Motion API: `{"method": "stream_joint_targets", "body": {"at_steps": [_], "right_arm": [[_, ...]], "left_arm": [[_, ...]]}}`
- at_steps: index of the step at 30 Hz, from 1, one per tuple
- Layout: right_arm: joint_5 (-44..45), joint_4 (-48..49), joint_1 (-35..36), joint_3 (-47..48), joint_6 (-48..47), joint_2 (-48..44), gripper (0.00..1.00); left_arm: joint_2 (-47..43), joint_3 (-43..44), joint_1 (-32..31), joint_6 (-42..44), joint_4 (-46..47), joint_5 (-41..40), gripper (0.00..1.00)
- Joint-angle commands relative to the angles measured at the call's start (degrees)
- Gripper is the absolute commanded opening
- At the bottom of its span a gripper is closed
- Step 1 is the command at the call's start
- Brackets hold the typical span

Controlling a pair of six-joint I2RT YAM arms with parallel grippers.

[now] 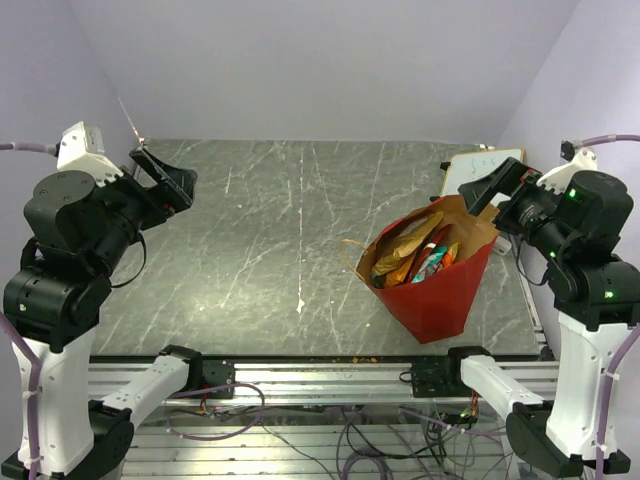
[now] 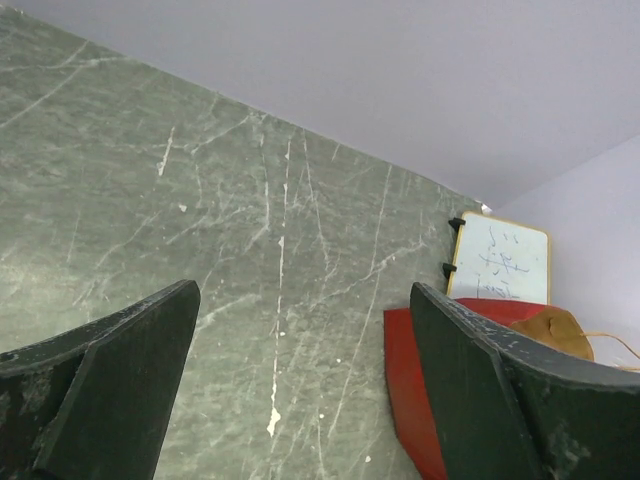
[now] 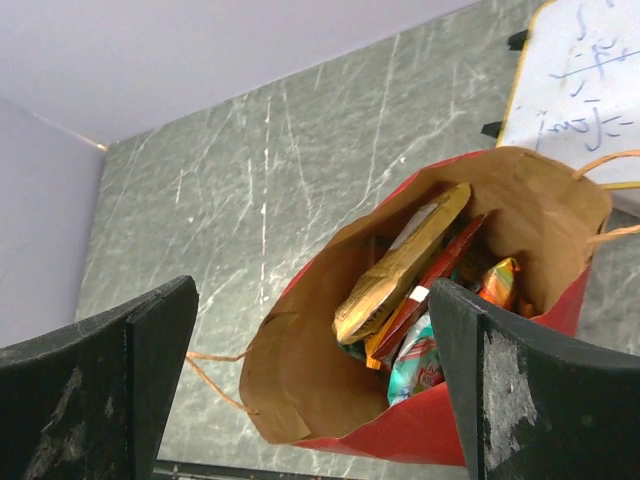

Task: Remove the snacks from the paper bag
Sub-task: Adjust the paper bag at the center of the board.

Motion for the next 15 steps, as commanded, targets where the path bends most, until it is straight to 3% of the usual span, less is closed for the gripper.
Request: {"method": "stream_joint_targets", "body": {"at_steps": [1, 7, 15], "right_arm": [[5.8, -3.7, 0.0, 4.4, -1.4, 1.3, 1.00], [10.5, -6.2, -0.1, 8.6, -1.6, 3.4, 1.00], [14.4, -7.1, -0.1, 9.2, -2.4, 5.4, 1.00]], "left_arm": [[-0.5, -1.9, -0.6, -2.0, 0.9, -0.2, 0.97], [-0.4, -5.2, -1.0, -5.6, 0.8, 1.6, 0.98], [-2.7, -14.9, -1.5, -11.3, 7.8, 5.7, 0.99]]}}
